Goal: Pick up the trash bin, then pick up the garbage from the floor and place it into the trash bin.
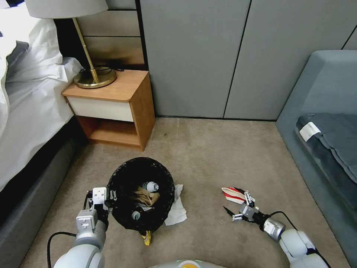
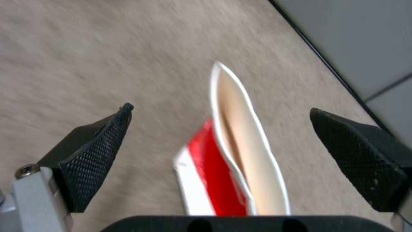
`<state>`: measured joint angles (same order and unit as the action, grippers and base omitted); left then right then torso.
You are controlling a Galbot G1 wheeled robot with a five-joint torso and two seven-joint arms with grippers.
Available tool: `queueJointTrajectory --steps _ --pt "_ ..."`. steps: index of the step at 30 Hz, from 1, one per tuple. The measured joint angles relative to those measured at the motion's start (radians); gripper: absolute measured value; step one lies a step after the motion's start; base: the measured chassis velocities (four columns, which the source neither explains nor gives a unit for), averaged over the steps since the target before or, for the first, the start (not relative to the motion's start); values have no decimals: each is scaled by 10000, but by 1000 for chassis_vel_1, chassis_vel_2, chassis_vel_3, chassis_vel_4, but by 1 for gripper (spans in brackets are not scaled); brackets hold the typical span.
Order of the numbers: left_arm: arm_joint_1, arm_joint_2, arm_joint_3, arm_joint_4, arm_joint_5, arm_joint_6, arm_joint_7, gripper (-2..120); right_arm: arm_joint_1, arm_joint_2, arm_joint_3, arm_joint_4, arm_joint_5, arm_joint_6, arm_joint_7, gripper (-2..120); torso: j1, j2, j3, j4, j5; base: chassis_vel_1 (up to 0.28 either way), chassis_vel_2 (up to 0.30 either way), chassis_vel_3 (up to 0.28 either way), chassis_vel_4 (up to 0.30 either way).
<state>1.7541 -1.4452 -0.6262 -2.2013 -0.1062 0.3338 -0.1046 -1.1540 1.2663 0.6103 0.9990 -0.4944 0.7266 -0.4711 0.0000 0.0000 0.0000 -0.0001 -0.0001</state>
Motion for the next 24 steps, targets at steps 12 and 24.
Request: queueJointTrajectory --steps 12,24 --pt "148 -7 -26 -118 63 -24 3 1 1603 209 604 -2703 -813 -6 820 100 -1 0 0 0 0 0 0 0 0" --pt "96 -21 -30 -139 100 4 -16 1 1947 441 685 -3642 -320 -16 737 68 0 0 0 1 3 0 0 0 0"
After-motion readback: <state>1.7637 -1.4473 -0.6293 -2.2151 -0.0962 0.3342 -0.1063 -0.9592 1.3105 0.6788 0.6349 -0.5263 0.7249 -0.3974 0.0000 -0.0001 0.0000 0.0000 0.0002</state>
